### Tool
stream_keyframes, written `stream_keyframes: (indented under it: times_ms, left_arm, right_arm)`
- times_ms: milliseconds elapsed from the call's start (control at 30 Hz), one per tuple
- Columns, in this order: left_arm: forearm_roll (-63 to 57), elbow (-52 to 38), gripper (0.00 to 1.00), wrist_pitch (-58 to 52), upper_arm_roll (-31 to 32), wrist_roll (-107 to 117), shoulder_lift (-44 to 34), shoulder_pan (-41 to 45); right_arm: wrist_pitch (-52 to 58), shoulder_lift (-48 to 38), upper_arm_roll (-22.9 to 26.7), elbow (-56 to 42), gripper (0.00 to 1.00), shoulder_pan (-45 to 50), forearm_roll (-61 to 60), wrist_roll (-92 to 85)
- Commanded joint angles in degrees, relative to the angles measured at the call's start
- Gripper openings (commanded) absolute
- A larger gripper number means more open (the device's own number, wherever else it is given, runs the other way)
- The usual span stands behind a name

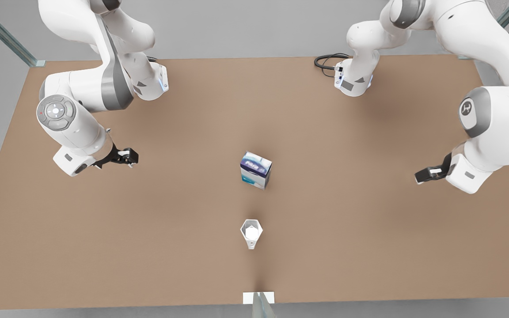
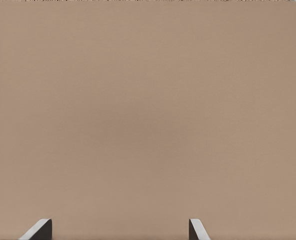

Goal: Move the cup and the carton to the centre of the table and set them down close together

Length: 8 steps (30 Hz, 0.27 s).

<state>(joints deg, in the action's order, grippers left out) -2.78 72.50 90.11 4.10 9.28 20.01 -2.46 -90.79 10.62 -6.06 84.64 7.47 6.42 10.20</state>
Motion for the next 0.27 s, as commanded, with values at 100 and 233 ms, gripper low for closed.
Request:
stream_keyframes:
  times_ms: [100,233]
  left_arm:
    - [1.7,-0.6,1.0,-7.6,-1.4,-3.0,-0.9,-1.0]
    - [3.3,-0.9,1.0,-8.4,-3.0,-5.6,-1.3,-0.8]
  right_arm:
    - [-0.2,0.0,0.0,0.0,1.0,-0.1,0.0,0.0]
    - [-0.2,0.0,0.0,0.0,1.0,0.0,0.0,0.0]
